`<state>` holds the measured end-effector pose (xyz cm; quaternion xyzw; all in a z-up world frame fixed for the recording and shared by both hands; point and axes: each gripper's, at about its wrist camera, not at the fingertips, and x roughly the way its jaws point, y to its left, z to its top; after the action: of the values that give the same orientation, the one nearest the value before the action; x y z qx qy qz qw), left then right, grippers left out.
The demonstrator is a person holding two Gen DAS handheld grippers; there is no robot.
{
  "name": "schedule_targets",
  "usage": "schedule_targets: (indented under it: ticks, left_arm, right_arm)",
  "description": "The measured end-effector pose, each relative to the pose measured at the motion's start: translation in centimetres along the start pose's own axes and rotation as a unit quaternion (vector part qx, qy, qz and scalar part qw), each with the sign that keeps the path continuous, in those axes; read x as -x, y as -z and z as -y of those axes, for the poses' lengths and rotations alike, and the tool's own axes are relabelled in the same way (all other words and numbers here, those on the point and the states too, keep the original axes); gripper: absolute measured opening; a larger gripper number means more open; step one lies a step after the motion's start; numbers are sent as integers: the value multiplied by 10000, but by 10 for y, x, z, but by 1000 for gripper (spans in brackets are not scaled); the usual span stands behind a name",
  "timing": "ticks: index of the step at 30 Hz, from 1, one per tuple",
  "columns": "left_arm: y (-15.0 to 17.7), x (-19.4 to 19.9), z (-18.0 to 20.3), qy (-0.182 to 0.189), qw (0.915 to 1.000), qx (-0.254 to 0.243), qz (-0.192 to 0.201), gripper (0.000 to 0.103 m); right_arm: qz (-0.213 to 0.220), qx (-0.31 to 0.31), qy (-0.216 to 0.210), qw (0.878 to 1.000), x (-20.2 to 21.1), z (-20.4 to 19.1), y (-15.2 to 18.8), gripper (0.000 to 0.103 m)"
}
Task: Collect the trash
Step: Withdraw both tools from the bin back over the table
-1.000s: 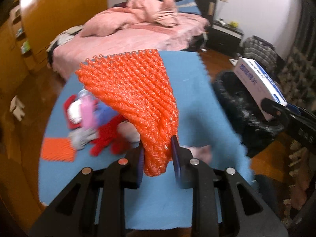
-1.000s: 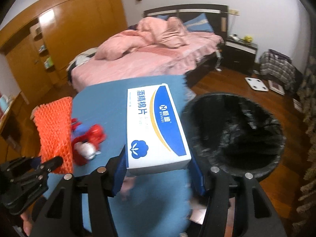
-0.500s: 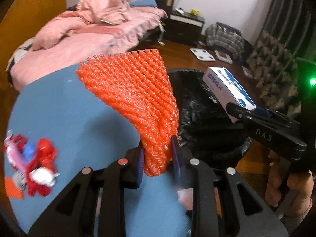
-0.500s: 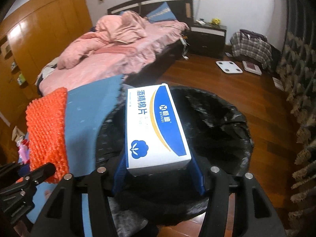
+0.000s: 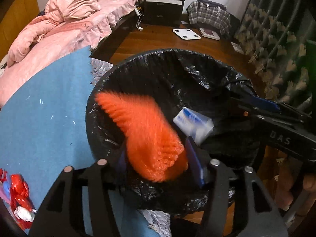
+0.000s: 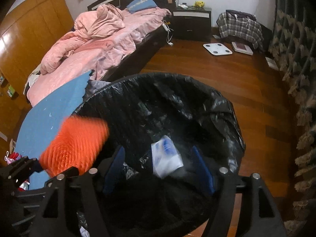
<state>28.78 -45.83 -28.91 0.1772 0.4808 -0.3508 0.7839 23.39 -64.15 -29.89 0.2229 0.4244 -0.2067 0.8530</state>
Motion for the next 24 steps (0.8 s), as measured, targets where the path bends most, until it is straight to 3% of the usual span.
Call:
schedule_targets:
  ticks: [8, 13, 15, 20, 24]
  left_arm:
    - [17, 22, -20, -142, 9998, 81, 78, 63]
    - [34, 56, -42, -291, 9988, 292, 268, 68]
    - [46, 75, -57, -430, 9974, 449, 377, 75]
    - [91, 125, -100, -690, 9920, 886, 571, 78]
    - [134, 161, -135, -1042, 9851, 1181, 688, 83]
  right_arm:
    - [146, -2, 197, 9997, 26, -4, 23, 69]
    - [205, 67, 55, 9998, 49, -21, 32, 69]
    - [224, 170, 16, 9996, 60, -35, 38, 69]
    - [318, 606, -40, 9976, 83, -83, 62, 71]
    - [178, 844, -489, 9951, 93, -132, 90, 71]
